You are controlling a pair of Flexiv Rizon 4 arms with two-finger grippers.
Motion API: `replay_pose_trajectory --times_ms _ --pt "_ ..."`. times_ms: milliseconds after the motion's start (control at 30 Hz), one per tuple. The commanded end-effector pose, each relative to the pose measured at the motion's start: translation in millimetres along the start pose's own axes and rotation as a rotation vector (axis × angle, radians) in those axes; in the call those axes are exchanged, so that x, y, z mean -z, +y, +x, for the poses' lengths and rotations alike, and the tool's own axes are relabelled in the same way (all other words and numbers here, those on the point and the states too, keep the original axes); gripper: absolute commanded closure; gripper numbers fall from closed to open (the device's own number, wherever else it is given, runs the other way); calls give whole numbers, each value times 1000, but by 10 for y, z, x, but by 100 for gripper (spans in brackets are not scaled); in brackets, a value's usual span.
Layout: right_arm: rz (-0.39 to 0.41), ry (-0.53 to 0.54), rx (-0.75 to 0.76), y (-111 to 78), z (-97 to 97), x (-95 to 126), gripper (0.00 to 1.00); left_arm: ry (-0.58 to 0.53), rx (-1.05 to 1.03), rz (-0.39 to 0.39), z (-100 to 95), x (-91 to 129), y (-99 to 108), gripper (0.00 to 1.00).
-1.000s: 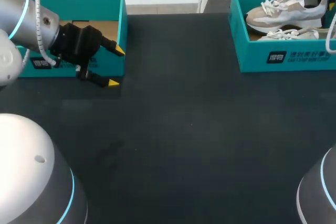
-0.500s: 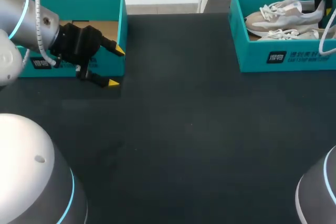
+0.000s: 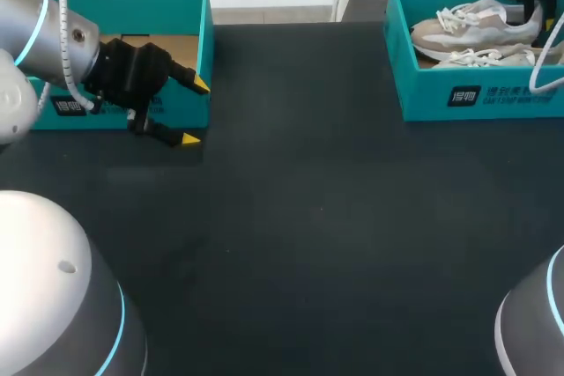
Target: Take the shoe out of the shoebox, open the shoe tongue, remove and reinsert the insole, then place the shoe into the shoebox
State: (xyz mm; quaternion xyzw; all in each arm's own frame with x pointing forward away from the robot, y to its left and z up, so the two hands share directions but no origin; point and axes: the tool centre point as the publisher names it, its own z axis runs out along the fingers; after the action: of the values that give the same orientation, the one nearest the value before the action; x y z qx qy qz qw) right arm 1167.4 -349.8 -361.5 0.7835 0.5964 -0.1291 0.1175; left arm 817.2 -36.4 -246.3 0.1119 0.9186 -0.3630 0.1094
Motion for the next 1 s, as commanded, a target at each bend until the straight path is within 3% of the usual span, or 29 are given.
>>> replay_pose_trajectory --times_ms 33,200,433,600,800,1000 --pt "25 4 -3 93 -6 35 63 1 -1 -3 3 3 -2 0" --pt "38 50 -25 65 -23 137 58 1 -1 -3 3 3 -2 0" --pt "9 72 -33 2 -46 352 41 1 -1 -3 3 3 -2 0" --pt "-36 89 -52 -80 -51 571 38 1 -1 -3 3 3 -2 0" --pt "-74 141 -115 -441 -81 923 32 1 -1 -3 3 3 -2 0" --pt "-74 174 -156 -832 22 1150 29 1 -1 -3 3 3 -2 0"
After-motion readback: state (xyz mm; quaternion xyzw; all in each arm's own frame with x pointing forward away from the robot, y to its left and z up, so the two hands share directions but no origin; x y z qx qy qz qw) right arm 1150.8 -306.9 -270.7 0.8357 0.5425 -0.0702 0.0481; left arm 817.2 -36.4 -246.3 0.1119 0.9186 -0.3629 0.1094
